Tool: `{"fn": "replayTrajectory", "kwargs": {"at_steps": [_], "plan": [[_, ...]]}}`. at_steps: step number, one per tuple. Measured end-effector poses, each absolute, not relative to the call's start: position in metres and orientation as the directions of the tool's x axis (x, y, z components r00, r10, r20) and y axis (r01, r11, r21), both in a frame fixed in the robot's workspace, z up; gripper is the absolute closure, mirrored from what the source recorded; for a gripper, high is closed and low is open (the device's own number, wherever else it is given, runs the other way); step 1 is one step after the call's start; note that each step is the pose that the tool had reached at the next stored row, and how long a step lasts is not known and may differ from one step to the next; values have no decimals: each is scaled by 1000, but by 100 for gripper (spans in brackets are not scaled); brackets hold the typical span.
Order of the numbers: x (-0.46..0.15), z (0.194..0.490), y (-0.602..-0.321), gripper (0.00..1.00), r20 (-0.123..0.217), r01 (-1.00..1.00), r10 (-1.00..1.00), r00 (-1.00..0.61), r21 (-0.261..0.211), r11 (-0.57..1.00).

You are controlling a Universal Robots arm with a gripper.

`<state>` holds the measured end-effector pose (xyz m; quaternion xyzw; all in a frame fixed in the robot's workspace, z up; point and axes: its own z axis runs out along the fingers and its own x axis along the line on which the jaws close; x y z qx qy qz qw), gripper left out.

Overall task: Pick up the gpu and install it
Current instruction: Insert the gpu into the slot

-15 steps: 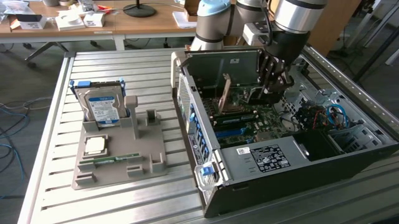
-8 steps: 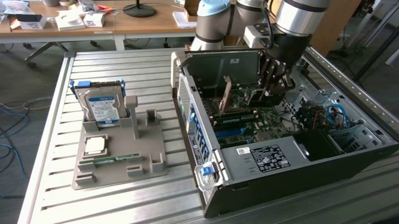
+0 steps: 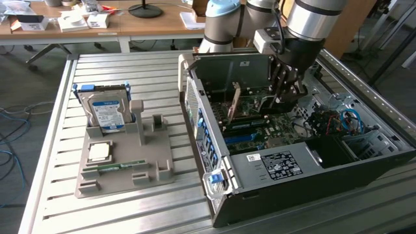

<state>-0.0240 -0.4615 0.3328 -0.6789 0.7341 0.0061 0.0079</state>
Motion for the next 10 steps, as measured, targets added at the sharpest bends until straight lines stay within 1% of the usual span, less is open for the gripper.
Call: {"fn": "replayTrajectory", "kwargs": {"at_steps": [10], "plan": [[-28, 325, -462, 74, -20, -997, -997, -78, -2, 78]]}}
